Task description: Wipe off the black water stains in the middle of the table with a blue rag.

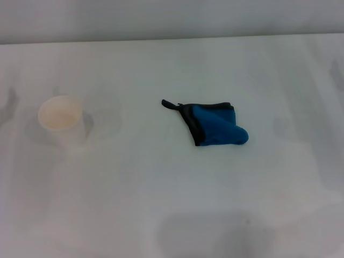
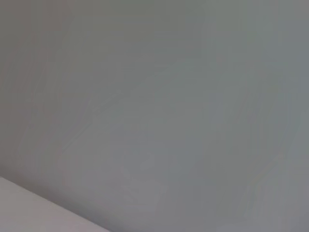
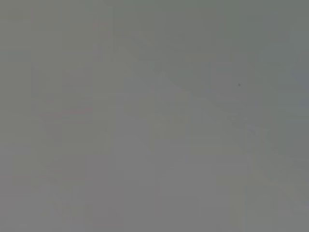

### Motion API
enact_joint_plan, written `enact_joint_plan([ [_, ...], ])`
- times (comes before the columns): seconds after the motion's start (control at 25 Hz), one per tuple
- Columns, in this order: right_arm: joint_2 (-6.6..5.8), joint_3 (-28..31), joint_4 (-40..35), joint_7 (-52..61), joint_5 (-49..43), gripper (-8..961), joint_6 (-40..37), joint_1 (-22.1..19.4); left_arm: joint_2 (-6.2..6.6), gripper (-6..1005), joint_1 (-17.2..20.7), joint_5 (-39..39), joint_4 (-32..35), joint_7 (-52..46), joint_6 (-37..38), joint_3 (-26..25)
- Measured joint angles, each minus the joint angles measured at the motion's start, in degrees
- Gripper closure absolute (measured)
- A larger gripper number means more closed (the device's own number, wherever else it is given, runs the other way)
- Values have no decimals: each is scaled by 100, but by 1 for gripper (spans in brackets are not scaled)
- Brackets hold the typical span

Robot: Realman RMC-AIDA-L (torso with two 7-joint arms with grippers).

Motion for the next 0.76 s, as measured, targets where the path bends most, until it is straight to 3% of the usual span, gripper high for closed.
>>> enact_joint_plan([
  [0.76, 0, 0, 1, 12, 0, 116, -295, 31, -9, 109, -177, 1, -29, 16, 318, -8],
])
